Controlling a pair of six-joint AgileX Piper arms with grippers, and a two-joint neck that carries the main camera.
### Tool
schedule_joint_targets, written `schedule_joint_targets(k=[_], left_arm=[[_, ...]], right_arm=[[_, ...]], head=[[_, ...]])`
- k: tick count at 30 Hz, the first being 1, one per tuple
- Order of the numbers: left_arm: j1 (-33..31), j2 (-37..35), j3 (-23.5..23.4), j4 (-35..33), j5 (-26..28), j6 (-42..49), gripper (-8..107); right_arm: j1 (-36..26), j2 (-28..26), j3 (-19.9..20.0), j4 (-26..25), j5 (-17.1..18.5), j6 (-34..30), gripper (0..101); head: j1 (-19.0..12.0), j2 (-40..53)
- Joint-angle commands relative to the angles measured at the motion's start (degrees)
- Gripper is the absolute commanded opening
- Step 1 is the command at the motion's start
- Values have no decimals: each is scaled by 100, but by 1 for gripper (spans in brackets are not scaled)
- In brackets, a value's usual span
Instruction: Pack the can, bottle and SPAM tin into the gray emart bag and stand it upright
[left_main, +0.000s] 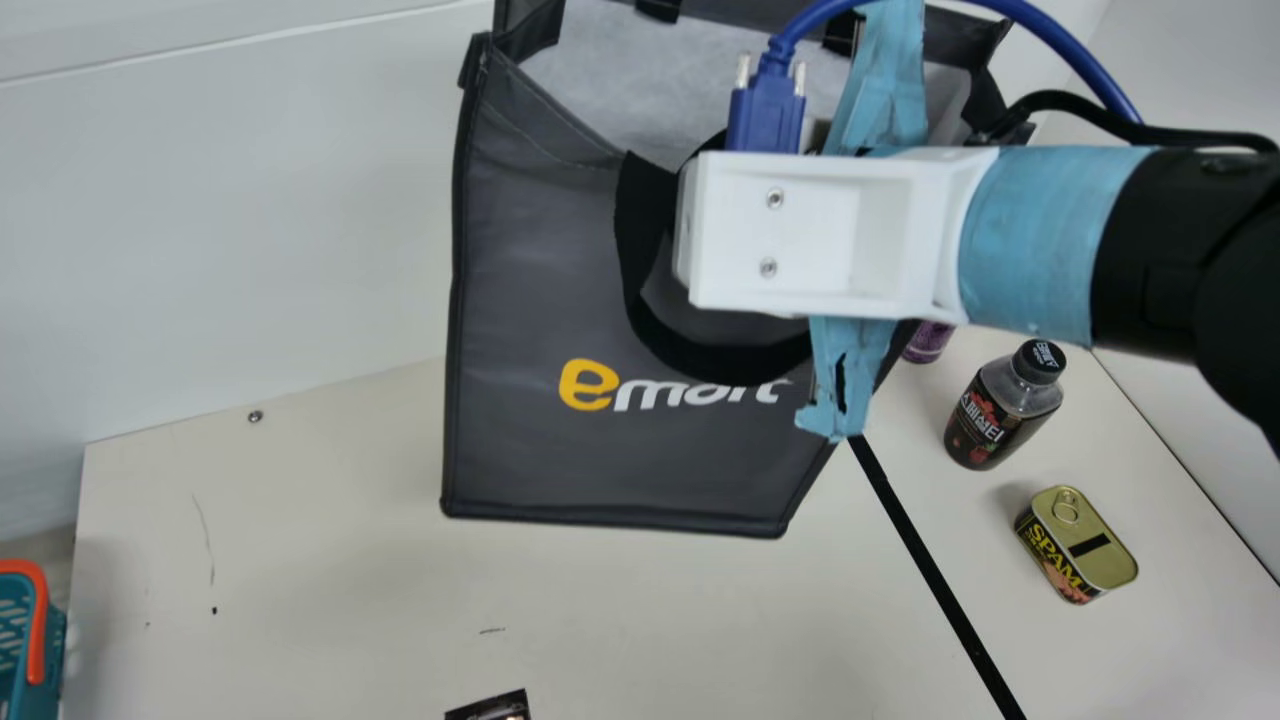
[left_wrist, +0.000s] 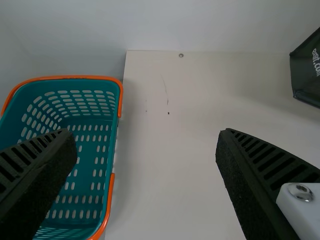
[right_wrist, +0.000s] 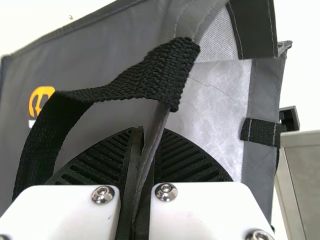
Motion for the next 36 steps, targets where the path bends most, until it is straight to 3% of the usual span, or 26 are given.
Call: schedule_joint_targets(k=[1,36], left_arm=[[0,0,0,0,0,0,90],[0,0,0,0,0,0,90]], right_arm=[[57,-46,64,-8,3,-14,0],[1473,-1000,1174,-621,3,266,0]], head=[[-130,-14],[-130,-14]])
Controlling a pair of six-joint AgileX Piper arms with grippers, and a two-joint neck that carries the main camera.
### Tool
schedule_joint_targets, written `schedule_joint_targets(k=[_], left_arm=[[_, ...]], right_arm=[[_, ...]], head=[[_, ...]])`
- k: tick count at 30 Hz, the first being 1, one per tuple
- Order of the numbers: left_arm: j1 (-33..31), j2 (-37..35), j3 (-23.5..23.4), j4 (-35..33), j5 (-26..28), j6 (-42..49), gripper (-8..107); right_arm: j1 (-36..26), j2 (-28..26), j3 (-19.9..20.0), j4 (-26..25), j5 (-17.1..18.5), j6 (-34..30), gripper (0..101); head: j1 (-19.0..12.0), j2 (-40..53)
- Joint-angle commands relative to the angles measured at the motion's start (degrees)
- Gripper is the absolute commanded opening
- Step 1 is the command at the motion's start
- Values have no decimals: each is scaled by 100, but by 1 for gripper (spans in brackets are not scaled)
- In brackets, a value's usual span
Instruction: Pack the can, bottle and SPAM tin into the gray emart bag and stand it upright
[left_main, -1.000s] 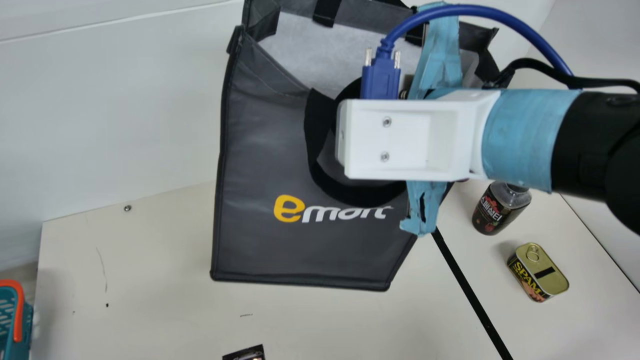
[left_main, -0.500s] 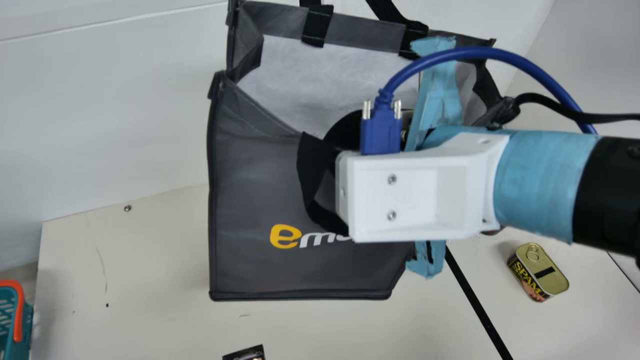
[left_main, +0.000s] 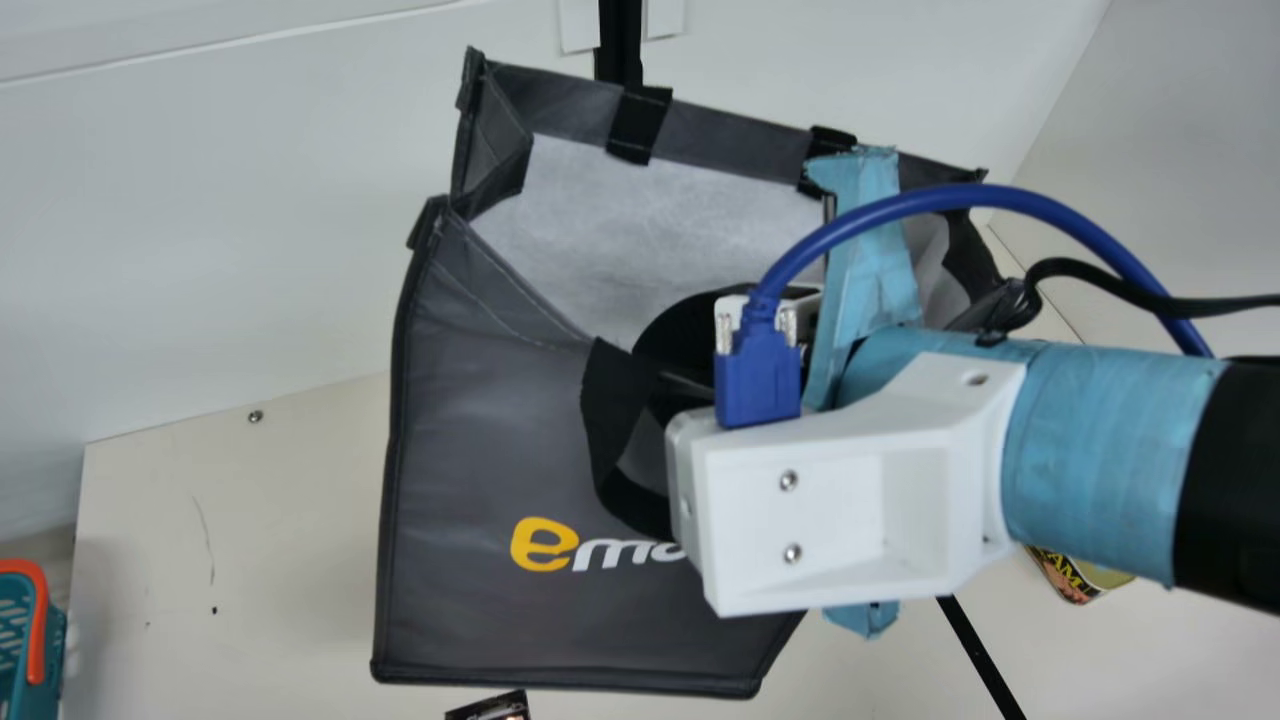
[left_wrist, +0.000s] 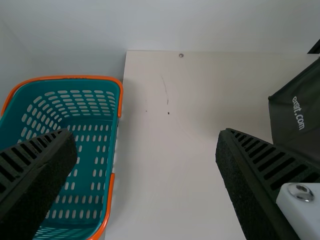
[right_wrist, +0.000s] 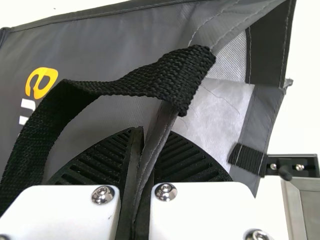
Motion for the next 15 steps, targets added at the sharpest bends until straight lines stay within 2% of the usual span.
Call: schedule_joint_targets(k=[1,15], left_arm=[[0,0,0,0,0,0,90],[0,0,0,0,0,0,90]], right_arm=[[42,-20,88,-15,1,27,0],[202,-177,730,21,1,226,0]], head=[[-130,-5],[-130,-5]])
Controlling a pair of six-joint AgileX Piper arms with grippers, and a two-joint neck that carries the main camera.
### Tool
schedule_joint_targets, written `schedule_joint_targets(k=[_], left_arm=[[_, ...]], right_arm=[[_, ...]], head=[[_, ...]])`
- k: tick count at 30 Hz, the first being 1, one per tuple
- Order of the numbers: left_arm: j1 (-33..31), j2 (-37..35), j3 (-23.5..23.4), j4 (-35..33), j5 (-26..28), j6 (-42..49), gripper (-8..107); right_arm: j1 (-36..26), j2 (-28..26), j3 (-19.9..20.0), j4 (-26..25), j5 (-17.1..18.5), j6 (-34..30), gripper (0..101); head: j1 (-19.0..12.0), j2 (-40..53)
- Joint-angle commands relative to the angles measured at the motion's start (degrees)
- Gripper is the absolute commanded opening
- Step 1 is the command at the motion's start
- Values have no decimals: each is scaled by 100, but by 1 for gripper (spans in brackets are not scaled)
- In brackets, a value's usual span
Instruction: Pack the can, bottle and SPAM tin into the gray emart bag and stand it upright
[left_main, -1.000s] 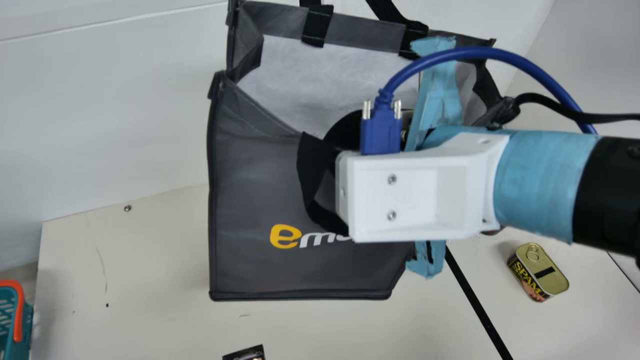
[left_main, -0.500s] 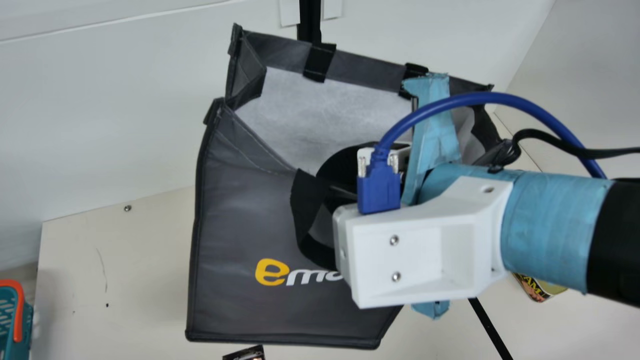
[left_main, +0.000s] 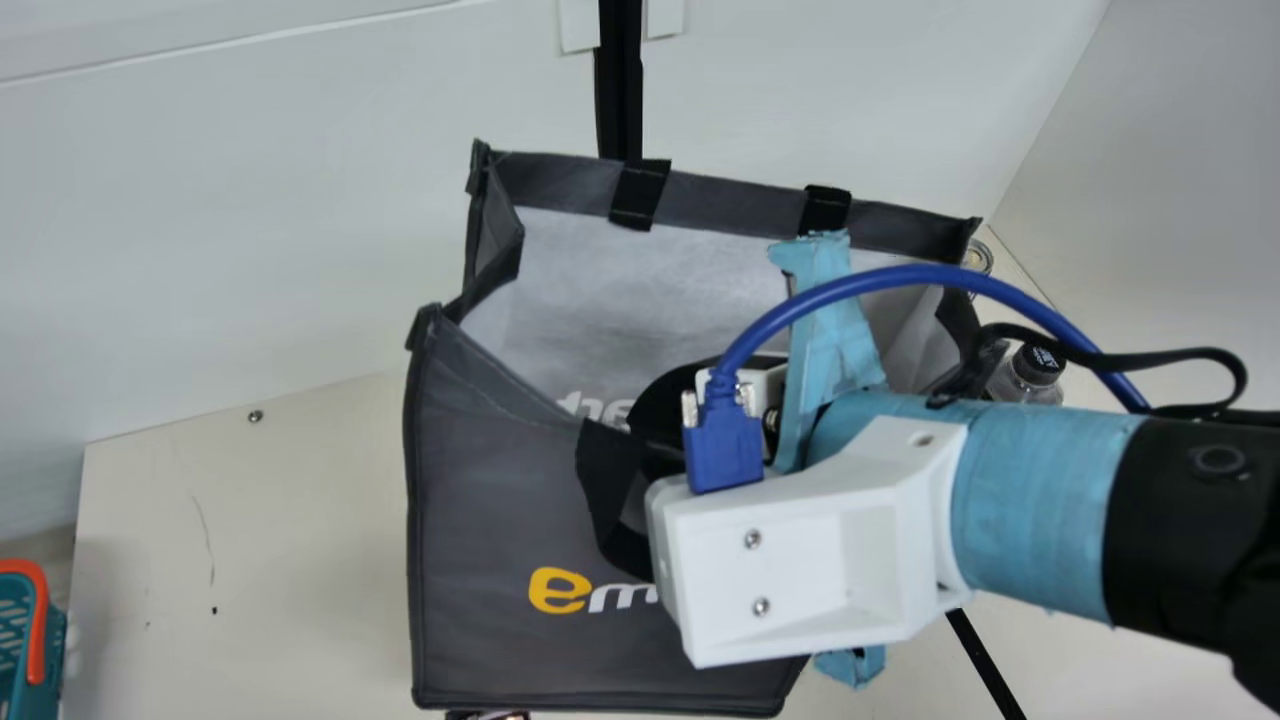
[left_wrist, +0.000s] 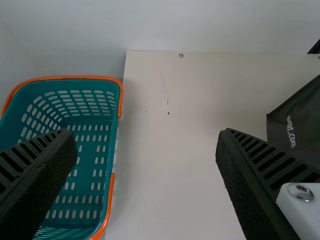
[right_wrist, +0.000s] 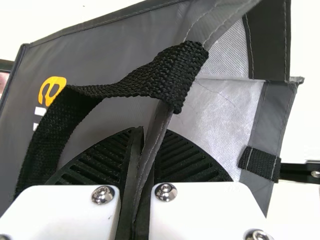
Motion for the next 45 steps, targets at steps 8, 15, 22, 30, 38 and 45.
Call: schedule_joint_targets(k=[8,15,22,30,38,45], left_arm=[[0,0,0,0,0,0,90],[0,0,0,0,0,0,90],[0,0,0,0,0,0,90],[0,0,0,0,0,0,90],[0,0,0,0,0,0,90],[0,0,0,0,0,0,90]], right_arm=[[119,-64,341,89,2,184,0],[296,-118,571,131,2,414,0],[511,-186,736,131,2,659,0],[798,-294,853,50,2,936,13],[1143,-424,935,-133,2,1187,40],[1411,-542,1003,-302,2,1356,63]], head=[[-130,-14],[-130,-14],[-130,-14],[-130,-14],[-130,-14],[-130,-14]])
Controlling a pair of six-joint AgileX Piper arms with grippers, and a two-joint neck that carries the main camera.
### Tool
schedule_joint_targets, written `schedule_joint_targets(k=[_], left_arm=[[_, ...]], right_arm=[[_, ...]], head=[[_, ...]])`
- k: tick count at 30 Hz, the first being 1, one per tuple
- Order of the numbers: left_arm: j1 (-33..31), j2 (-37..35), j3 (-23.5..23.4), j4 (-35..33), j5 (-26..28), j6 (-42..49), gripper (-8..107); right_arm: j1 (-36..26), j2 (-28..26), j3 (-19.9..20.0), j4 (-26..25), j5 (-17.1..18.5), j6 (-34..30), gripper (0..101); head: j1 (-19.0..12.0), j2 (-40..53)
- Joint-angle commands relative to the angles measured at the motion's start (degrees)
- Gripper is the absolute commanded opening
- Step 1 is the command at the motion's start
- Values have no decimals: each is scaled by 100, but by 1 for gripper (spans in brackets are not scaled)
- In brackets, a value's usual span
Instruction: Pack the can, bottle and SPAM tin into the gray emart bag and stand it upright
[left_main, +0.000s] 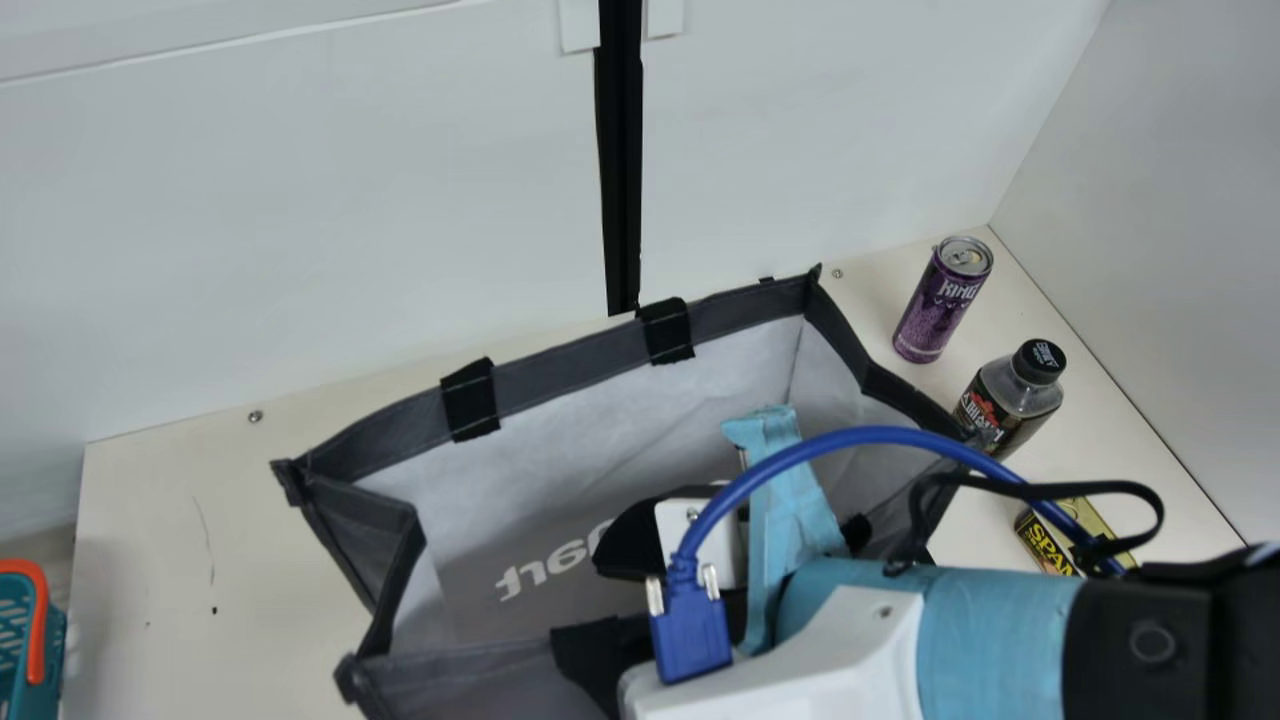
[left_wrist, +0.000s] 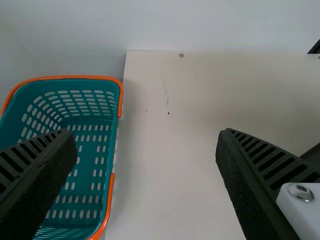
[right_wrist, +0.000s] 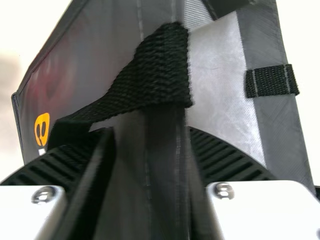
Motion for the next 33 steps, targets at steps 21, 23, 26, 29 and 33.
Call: schedule_joint_targets(k=[21,23,26,29,33], left_arm=[[0,0,0,0,0,0,90],[0,0,0,0,0,0,90],[0,0,0,0,0,0,90],[0,0,0,0,0,0,90],[0,0,0,0,0,0,90]], right_arm=[[80,-359,-98,-237,-10,-47,95],[69,-393,-133,-219,-10,-34,95],[76,-434,-210,-185,-10,21,95],[100,-475,-306,-142,-10,104,95],[169,-516,-472,-121,-10,253,95]], head=[[-130,-5],[-130,-5],[-130,-5],[-130,-5],[-130,-5]])
